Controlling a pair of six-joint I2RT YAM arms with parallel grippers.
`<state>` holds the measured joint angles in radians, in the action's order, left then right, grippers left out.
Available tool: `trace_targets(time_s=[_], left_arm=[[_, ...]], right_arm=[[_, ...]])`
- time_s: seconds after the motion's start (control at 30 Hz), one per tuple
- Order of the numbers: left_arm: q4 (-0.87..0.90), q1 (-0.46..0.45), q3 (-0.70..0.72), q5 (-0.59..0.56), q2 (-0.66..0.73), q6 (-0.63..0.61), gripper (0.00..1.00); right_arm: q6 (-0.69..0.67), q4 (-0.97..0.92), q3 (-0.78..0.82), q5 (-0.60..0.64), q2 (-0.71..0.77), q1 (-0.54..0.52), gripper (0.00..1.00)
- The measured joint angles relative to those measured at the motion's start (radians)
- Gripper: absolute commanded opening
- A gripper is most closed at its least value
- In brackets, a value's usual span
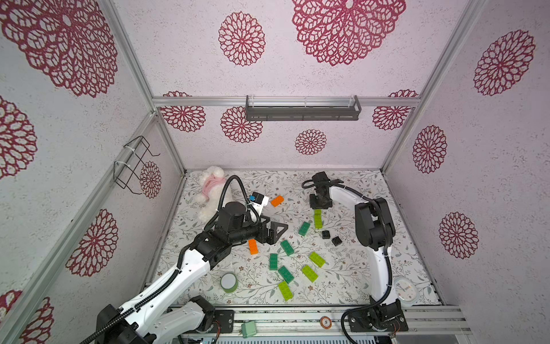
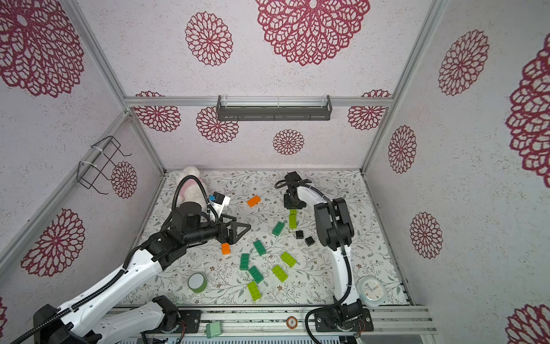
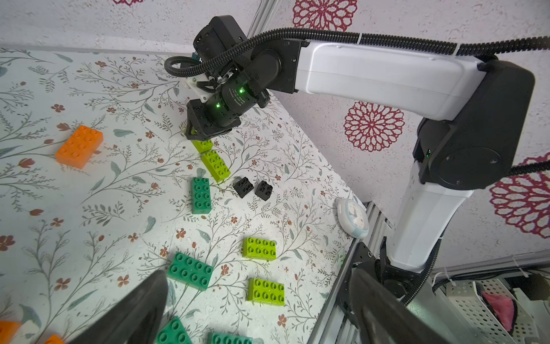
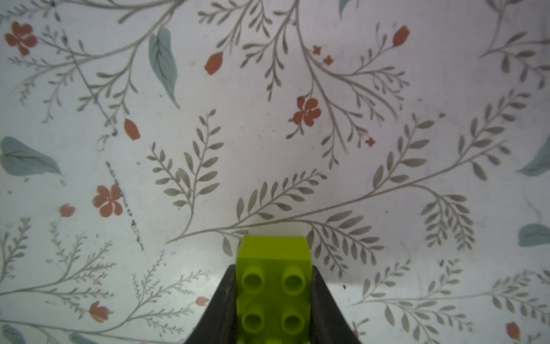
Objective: Assemble a small pinwheel with lego
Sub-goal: Assemble the lego brick at the center of the board.
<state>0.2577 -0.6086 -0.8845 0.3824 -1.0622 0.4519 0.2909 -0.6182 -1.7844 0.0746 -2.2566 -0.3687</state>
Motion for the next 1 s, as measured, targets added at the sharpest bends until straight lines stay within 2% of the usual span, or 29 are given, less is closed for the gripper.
trace_targets(time_s=[0.13, 0.23, 1.0], left_arm=[[0.003, 0.000, -0.002, -0.002, 0.000, -0.004, 0.97], [0.008, 0.000, -0.003, -0.002, 0.000, -0.008, 0.97], [0.014, 0.000, -0.014, -0.003, 0.000, -0.014, 0.97]], right_arm=[[0.011, -0.001, 0.005, 0.003, 0.000, -0.003, 0.45], [0.016, -0.001, 0.011, 0.008, 0.003, -0.011, 0.46], [0.043, -0.011, 0.042, 0.056, 0.024, -0.031, 0.36]])
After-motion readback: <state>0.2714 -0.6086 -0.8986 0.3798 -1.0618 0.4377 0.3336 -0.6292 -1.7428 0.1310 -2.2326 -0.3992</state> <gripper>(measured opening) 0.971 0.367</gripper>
